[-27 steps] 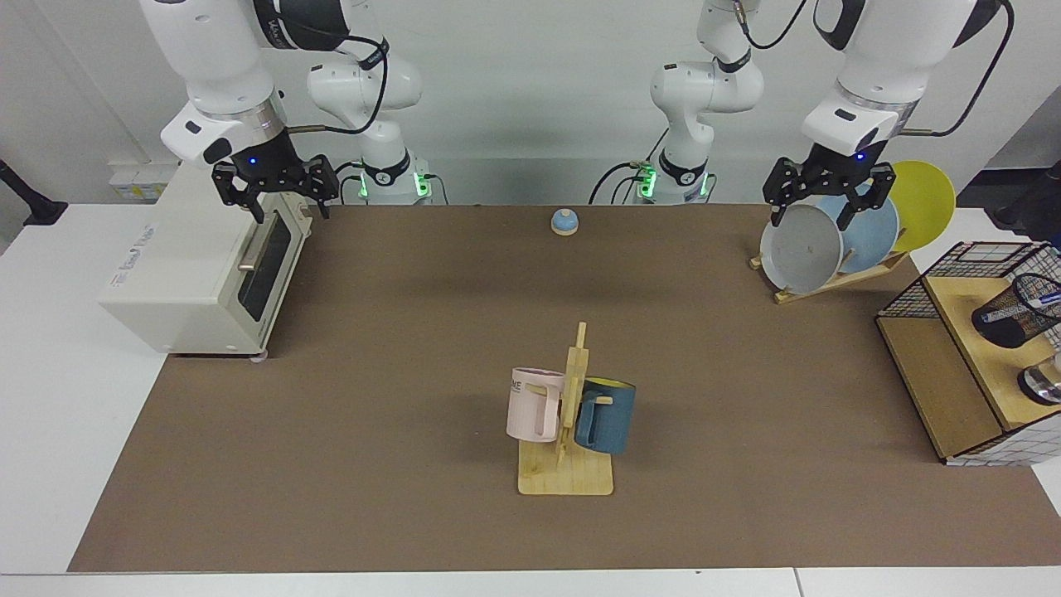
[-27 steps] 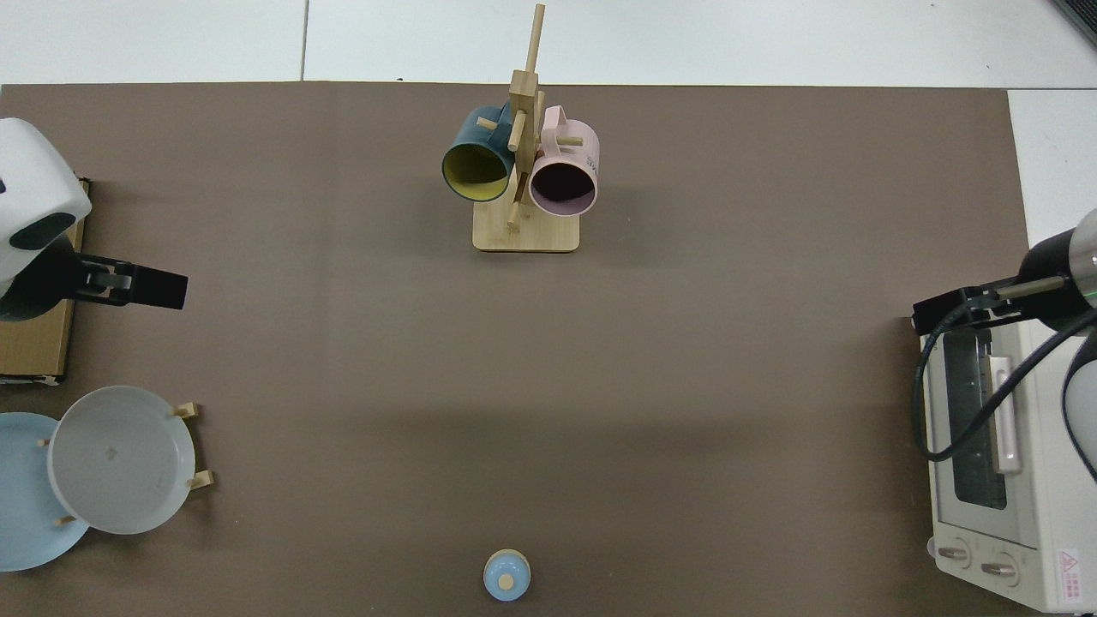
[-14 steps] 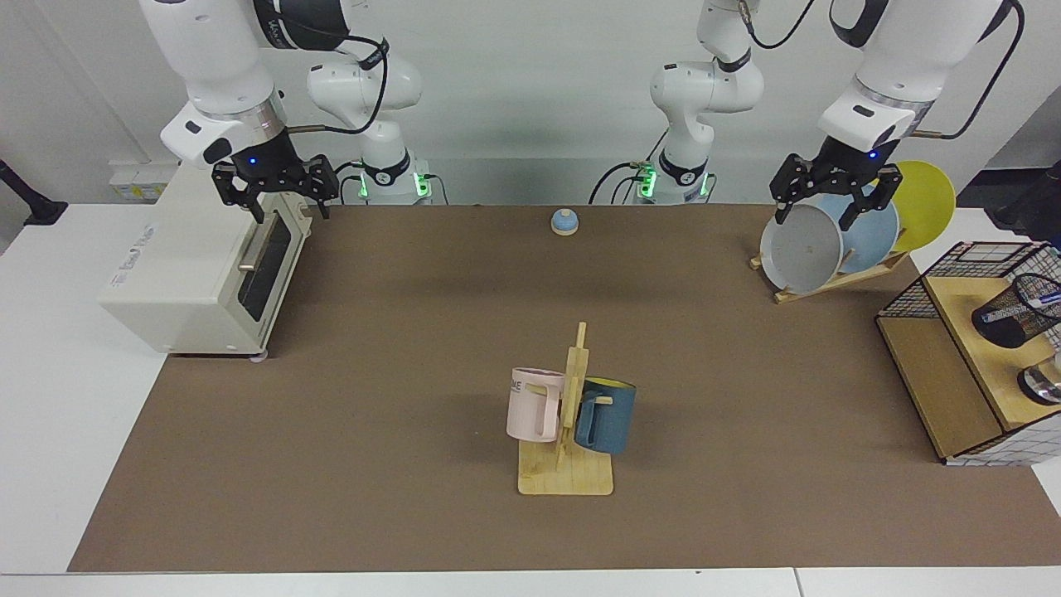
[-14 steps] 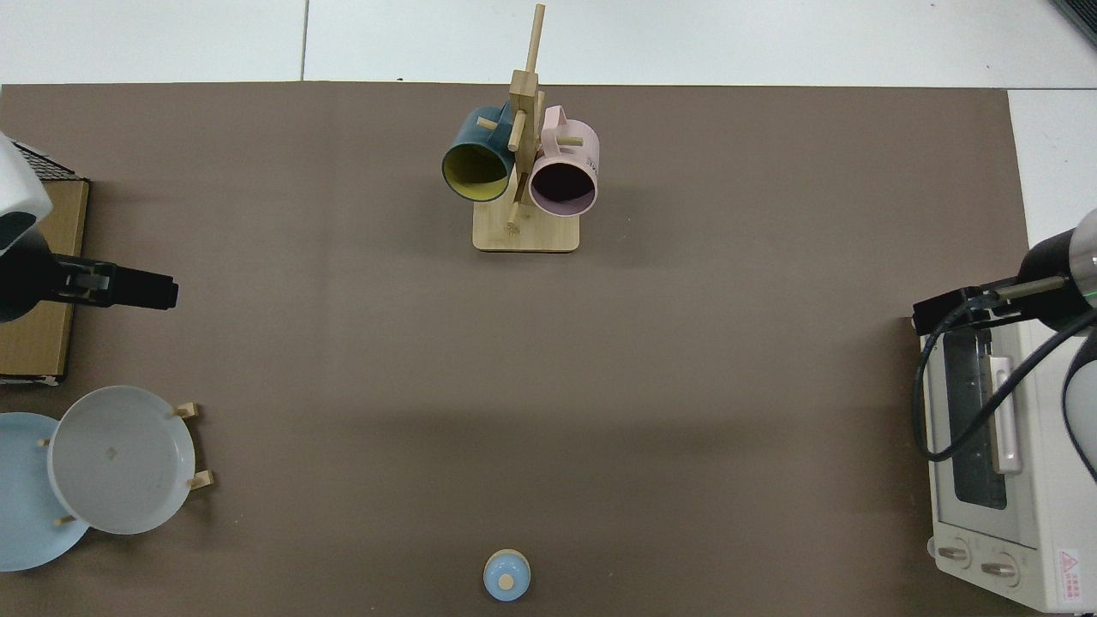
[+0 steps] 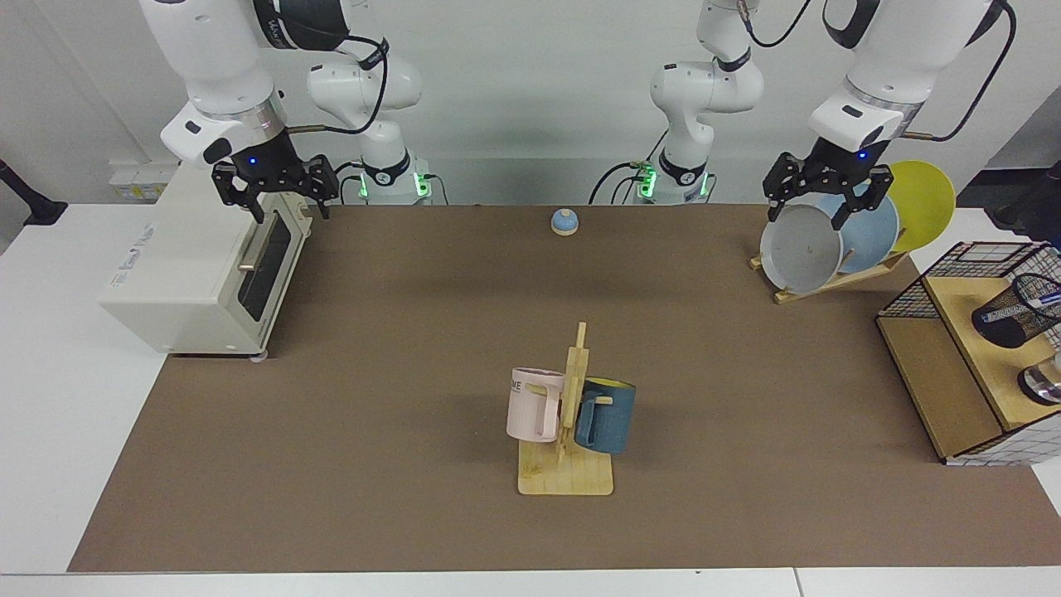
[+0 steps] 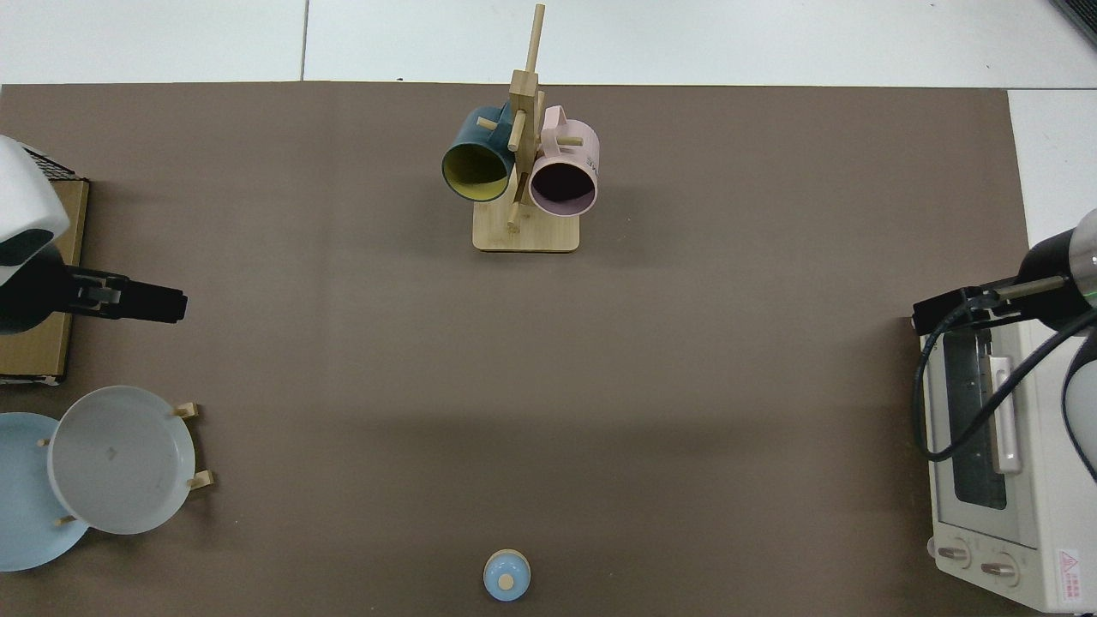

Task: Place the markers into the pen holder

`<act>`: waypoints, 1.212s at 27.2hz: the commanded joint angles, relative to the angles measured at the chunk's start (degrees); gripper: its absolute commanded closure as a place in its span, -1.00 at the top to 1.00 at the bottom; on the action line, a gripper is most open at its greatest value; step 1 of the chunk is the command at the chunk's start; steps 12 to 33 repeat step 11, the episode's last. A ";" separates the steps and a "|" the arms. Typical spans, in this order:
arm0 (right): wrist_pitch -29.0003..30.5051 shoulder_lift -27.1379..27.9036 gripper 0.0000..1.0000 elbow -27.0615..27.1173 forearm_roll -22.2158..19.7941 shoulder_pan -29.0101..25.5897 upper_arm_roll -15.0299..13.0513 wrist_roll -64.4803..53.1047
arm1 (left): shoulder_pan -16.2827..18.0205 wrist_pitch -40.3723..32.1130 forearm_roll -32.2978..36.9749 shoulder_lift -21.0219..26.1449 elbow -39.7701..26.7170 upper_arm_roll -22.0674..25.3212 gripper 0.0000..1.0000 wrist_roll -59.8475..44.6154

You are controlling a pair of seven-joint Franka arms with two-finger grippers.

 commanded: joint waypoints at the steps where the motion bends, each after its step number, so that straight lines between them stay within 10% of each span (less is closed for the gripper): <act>1: -0.09 -0.88 1.00 -0.86 -0.02 -1.22 0.76 -1.81 | 0.05 0.68 0.89 -2.03 -2.40 0.09 1.00 0.94; 33: -0.09 -0.88 1.00 -0.86 0.07 -1.22 0.76 -1.81 | -0.12 -0.20 0.89 -2.12 -2.40 0.09 1.00 0.94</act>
